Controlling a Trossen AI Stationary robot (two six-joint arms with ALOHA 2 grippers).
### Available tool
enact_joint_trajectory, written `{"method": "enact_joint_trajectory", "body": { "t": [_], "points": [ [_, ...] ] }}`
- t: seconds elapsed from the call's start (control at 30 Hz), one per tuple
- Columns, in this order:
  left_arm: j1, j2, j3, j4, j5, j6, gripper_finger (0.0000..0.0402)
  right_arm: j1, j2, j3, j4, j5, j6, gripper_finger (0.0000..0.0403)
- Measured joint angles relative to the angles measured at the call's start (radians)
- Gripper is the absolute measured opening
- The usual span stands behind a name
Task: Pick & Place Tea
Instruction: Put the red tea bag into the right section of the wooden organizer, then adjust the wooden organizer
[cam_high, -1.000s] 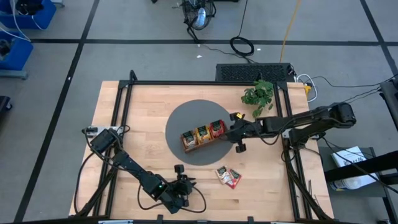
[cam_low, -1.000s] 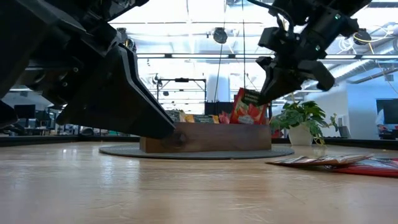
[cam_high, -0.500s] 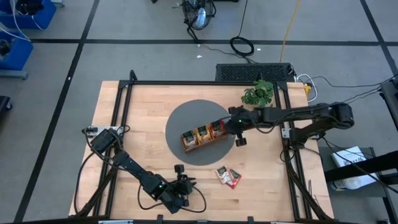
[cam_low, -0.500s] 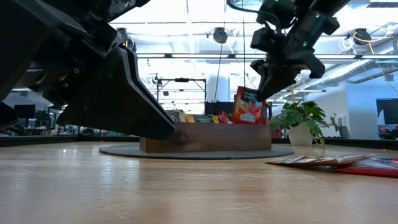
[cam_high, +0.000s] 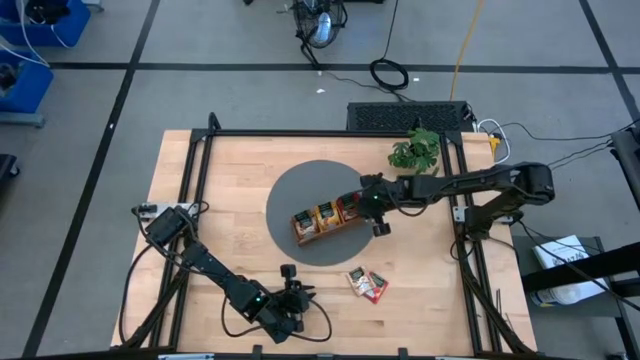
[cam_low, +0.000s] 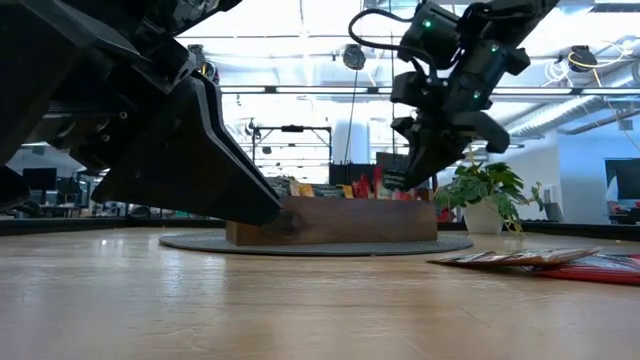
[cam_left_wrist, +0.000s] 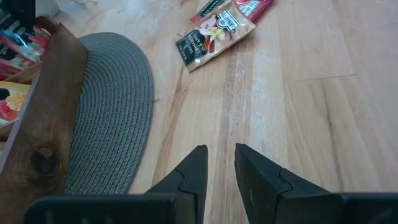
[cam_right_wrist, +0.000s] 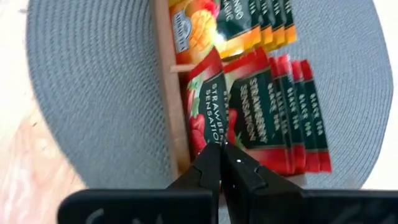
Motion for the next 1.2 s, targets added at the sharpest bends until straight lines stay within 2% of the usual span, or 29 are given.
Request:
{"method": "enact_joint_trajectory", "body": {
  "t": [0.13, 0.33, 0.47, 0.57, 0.7, 0.83, 0.97, 1.07, 1.2],
  "points": [
    [0.000, 0.000, 0.000, -0.001, 0.000, -0.001, 0.0088, 0.000, 0.006, 0.000, 0.025, 0.000, 0.005, 0.0029],
    [0.000, 0.000, 0.000, -0.010, 0.000, 0.010, 0.0088, 0.001, -0.008, 0.000, 0.030, 0.005, 0.061, 0.0108],
    [0.000, 0.000, 0.000, -0.038, -0.068, 0.009, 0.0088, 0.003, -0.036, -0.001, 0.028, 0.060, 0.080, 0.0150],
    [-0.005, -0.011, -0.001, -0.151, -0.136, -0.078, 0.0088, 0.007, -0.072, 0.000, 0.016, 0.095, 0.092, 0.0168],
    [-0.036, -0.090, 0.000, -0.309, -0.218, -0.230, 0.0088, 0.010, -0.138, 0.000, 0.014, 0.106, 0.113, 0.0181],
    [-0.080, -0.173, 0.000, -0.473, -0.289, -0.388, 0.0088, 0.009, -0.207, 0.000, 0.010, 0.106, 0.164, 0.0180],
    [-0.105, -0.217, 0.000, -0.674, -0.306, -0.656, 0.0088, 0.009, -0.272, -0.013, -0.008, 0.110, 0.236, 0.0164],
    [-0.089, -0.212, -0.020, -0.772, -0.288, -0.857, 0.0088, 0.009, -0.320, -0.076, 0.013, 0.164, 0.252, 0.0131],
    [-0.031, -0.184, -0.078, -0.685, -0.220, -0.898, 0.0087, 0.008, -0.356, -0.218, 0.170, 0.223, 0.297, 0.0057]
  ]
}}
